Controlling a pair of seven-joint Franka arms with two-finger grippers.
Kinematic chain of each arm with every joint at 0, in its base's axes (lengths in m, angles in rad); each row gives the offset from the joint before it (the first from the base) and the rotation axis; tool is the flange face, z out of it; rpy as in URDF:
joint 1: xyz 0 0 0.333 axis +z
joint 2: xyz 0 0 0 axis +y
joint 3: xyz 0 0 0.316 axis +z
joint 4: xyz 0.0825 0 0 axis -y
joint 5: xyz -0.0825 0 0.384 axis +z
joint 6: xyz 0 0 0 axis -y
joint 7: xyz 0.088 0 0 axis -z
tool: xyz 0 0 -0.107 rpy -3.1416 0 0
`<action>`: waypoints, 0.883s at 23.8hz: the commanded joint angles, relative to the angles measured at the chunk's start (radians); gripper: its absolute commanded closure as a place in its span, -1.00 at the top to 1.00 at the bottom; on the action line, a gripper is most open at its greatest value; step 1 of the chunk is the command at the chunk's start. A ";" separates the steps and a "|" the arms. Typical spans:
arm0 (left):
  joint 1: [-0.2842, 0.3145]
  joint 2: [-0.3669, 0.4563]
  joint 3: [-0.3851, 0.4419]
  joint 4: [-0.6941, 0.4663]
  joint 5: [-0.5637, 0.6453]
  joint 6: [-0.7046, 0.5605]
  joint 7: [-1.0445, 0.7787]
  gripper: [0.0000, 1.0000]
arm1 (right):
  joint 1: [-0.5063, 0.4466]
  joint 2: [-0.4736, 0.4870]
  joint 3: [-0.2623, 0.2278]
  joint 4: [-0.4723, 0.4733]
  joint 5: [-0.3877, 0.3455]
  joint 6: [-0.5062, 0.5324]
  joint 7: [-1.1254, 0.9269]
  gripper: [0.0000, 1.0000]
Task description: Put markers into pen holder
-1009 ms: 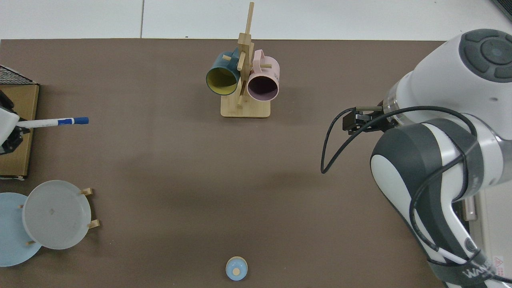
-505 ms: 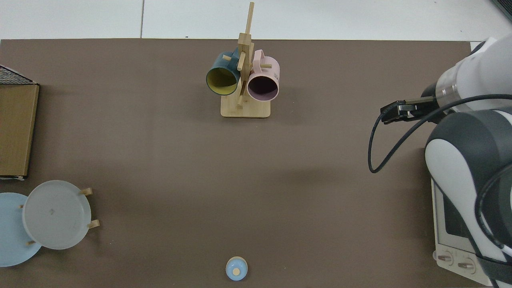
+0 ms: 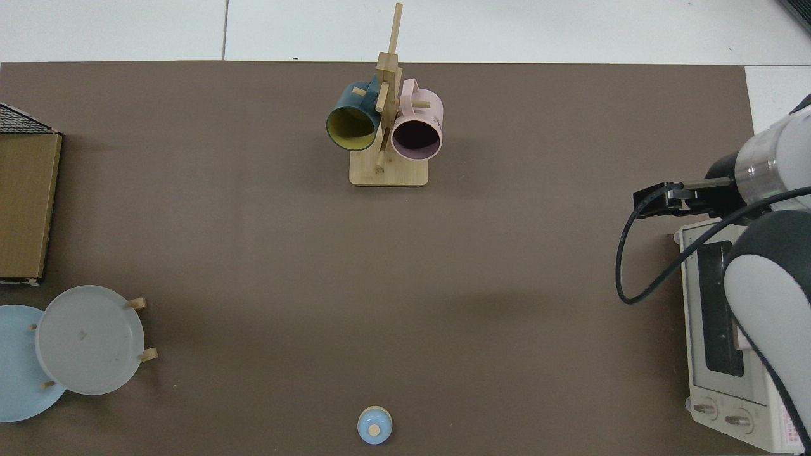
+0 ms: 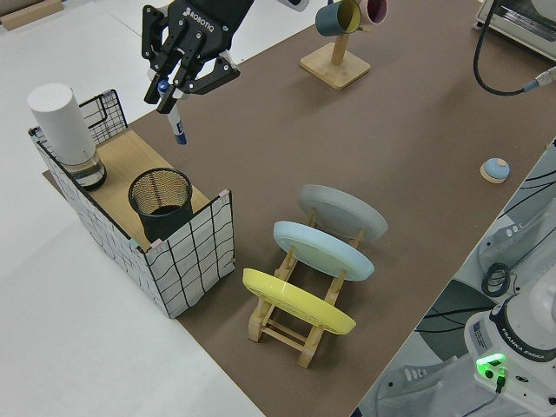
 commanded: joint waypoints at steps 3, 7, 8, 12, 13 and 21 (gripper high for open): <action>0.007 0.026 0.027 0.033 0.064 0.027 0.087 -1.00 | -0.054 -0.024 0.011 -0.039 0.025 0.030 -0.034 1.00; 0.010 0.028 0.030 0.031 0.107 0.051 0.119 -1.00 | -0.063 -0.022 0.010 -0.038 0.025 0.030 -0.033 1.00; 0.016 0.044 0.030 0.031 0.118 0.057 0.121 -1.00 | -0.065 -0.021 0.010 -0.036 0.025 0.030 -0.028 1.00; 0.024 0.087 0.032 0.034 0.147 0.085 0.149 -1.00 | -0.065 -0.022 0.011 -0.030 0.026 0.030 -0.025 1.00; 0.024 0.089 0.032 0.034 0.150 0.085 0.150 -1.00 | -0.065 -0.022 0.011 -0.030 0.026 0.030 -0.025 1.00; 0.030 0.159 0.027 0.068 0.164 0.064 0.147 -0.93 | -0.059 -0.024 0.013 -0.027 0.028 0.030 -0.025 1.00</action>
